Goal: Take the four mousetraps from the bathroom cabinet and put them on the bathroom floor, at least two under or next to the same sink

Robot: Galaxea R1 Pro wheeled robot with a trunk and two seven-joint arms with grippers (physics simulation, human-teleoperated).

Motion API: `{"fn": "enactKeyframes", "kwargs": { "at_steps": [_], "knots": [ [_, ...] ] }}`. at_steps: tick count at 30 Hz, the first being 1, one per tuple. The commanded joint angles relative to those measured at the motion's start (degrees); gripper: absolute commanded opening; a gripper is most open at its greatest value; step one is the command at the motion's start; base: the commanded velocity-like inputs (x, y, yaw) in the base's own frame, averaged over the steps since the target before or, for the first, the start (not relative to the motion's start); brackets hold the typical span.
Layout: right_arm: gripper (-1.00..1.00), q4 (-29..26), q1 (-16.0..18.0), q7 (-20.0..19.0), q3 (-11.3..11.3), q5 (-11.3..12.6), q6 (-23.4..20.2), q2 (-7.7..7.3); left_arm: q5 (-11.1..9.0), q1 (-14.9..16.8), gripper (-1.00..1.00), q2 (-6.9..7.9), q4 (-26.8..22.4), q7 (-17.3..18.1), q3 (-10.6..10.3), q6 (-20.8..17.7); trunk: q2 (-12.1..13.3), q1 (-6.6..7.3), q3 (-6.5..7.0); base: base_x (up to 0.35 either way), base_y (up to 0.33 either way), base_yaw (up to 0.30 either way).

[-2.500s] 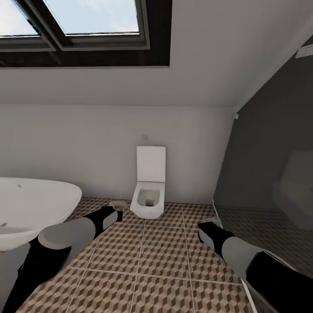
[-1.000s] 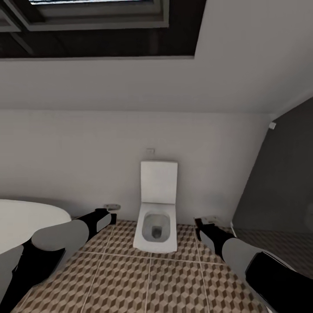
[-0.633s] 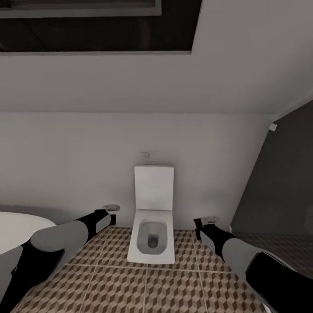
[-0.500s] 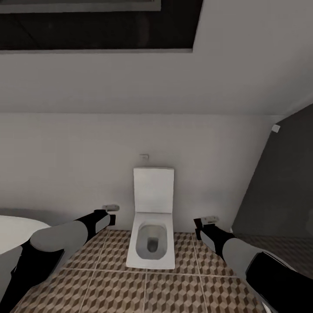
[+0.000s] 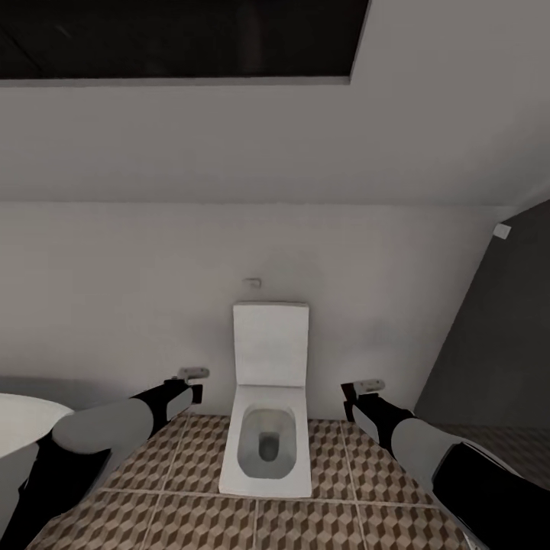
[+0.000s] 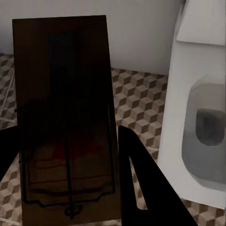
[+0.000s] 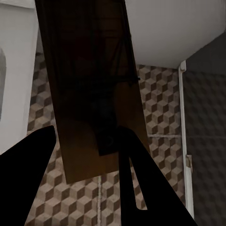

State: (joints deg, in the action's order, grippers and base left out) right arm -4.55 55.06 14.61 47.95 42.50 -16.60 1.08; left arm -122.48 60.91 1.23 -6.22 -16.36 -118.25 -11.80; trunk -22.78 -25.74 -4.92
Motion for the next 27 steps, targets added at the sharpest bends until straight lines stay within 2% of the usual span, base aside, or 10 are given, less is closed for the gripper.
{"fn": "enactKeyframes", "kwargs": {
  "at_steps": [1,9,13,23,27],
  "knots": [
    [-1.00,-0.1,0.1,0.3,0.5,0.4,-0.3,-0.02,0.0,-0.2,-1.00,0.03,-0.3,-0.3,-0.2,1.0,-0.1,-0.04,-0.13,0.004,0.001,0.000],
    [-1.00,-0.3,0.0,0.2,0.5,0.5,-0.2,0.19,0.0,-0.9,-1.00,0.08,-3.8,-0.3,-0.2,2.1,-0.1,-0.04,-0.13,0.001,0.000,0.000],
    [-1.00,-0.3,0.0,0.2,0.5,0.5,-0.2,0.31,0.0,-2.1,-1.00,0.09,-3.9,-0.3,-0.2,2.2,-0.1,-0.04,-0.13,0.000,0.000,0.000],
    [-1.00,-0.2,0.0,0.2,0.5,0.5,-0.2,0.47,0.0,-2.4,-1.00,0.09,-4.1,-0.3,-0.2,2.3,-0.1,-0.04,-0.13,0.000,0.000,0.000],
    [-1.00,-0.1,0.0,0.2,0.5,0.5,-0.2,0.50,0.0,-2.4,-1.00,0.09,-4.1,-0.3,-0.2,2.3,-1.7,-0.92,-0.85,0.000,0.000,0.000]
  ]
}}
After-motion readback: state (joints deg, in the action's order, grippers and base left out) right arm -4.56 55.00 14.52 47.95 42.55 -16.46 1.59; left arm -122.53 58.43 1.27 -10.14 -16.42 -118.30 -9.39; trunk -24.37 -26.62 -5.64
